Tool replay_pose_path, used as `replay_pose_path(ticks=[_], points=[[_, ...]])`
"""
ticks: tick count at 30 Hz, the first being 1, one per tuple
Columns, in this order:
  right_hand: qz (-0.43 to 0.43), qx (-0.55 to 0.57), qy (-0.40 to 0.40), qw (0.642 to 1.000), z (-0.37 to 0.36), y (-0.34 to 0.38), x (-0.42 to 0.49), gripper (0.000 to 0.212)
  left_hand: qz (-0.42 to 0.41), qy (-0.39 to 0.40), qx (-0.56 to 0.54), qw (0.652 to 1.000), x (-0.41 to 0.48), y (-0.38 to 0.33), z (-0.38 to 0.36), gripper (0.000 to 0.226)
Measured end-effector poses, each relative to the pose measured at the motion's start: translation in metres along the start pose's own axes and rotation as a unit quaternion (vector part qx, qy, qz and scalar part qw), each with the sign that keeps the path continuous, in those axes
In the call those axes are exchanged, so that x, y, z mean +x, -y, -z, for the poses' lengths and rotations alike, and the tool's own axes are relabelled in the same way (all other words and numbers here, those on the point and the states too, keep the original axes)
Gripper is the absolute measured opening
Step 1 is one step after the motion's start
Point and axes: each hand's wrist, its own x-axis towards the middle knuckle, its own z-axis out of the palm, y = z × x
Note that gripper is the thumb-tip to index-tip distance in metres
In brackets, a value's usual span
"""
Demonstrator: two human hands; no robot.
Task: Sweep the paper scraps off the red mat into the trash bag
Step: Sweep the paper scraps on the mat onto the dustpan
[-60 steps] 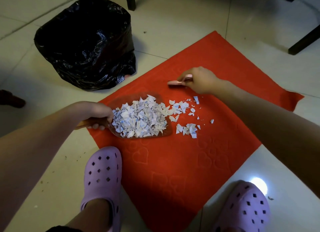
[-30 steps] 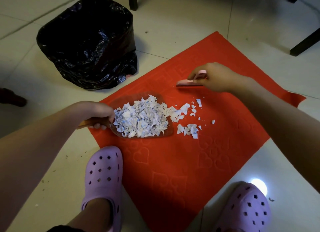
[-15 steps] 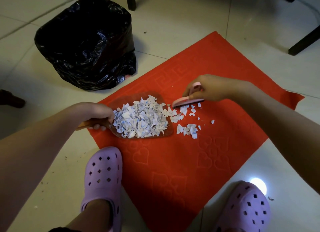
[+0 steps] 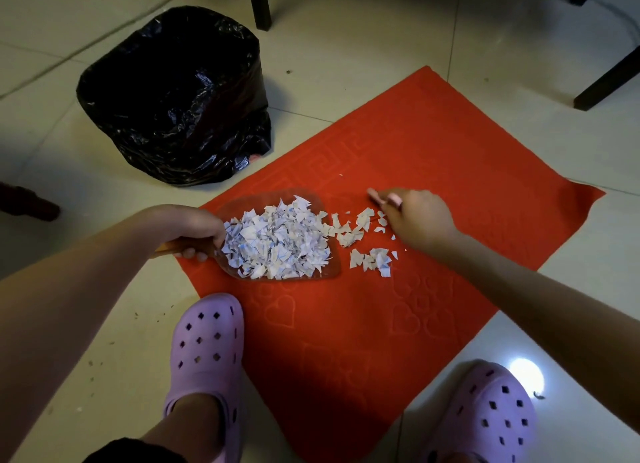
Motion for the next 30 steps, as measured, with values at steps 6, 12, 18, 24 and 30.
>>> replay_pose_path(ticks=[6, 12, 18, 24, 30], points=[[0.059, 0.132, -0.052, 0.988, 0.023, 0.016, -0.022, 0.03, 0.0, 0.001, -0.001, 1.0, 0.002, -0.004, -0.003, 0.021], [-0.055, 0.083, -0.099, 0.99, 0.027, -0.028, -0.032, 0.03, 0.0, 0.006, 0.005, 1.0, 0.007, -0.003, -0.002, 0.021], [-0.04, 0.121, 0.014, 0.992, -0.009, -0.003, -0.06, 0.014, -0.005, 0.003, 0.006, 1.0, 0.01, -0.004, -0.001, 0.019], [-0.042, 0.24, -0.082, 0.967, -0.015, 0.035, -0.043, 0.012, -0.015, 0.003, -0.006, 1.0, 0.012, -0.006, -0.003, 0.018], [-0.039, 0.258, -0.163, 0.951, 0.019, 0.025, -0.045, 0.013, -0.023, 0.005, -0.011, 1.0, 0.013, -0.006, -0.004, 0.019]])
